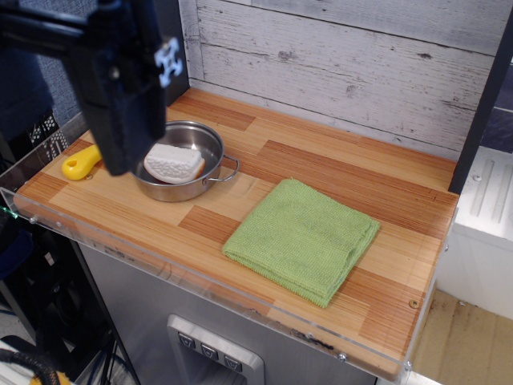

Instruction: Slide the green cloth to the top right of the pot.

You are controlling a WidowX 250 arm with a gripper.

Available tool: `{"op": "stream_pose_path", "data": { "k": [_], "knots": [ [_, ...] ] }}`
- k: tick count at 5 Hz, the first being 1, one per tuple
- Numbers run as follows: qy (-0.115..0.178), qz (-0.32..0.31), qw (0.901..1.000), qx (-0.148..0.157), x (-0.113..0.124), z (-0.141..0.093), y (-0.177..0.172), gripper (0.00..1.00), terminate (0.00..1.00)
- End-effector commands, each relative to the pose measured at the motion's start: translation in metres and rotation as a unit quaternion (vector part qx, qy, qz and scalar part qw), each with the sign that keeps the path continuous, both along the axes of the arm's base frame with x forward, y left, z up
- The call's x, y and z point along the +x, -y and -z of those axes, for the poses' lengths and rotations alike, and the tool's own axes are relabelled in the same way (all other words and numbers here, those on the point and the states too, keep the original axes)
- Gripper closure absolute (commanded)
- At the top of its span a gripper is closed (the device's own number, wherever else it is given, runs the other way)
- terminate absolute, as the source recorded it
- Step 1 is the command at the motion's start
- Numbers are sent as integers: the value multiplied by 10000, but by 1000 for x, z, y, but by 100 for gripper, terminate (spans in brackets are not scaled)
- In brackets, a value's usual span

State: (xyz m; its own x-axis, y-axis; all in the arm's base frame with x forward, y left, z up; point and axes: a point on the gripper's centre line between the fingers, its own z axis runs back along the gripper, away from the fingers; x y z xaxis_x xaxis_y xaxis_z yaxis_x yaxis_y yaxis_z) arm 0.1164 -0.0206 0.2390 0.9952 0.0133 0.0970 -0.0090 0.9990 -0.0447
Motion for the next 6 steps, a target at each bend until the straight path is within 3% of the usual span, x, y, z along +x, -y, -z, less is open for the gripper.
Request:
{"op": "stream_pose_path", "data": {
  "k": [1, 2, 3, 5, 6],
  "knots": [
    [96, -57, 9987, -500, 45, -5, -3, 0, 0],
    [143, 55, 9980, -613, 82, 4, -10, 0, 0],
    [77, 248, 9995, -179, 107, 34, -4, 0, 0],
    [-77, 379, 9982, 468, 96, 85, 12, 0, 0],
    [-130, 216, 9983, 520, 98, 101, 6, 0, 0]
  ]
}}
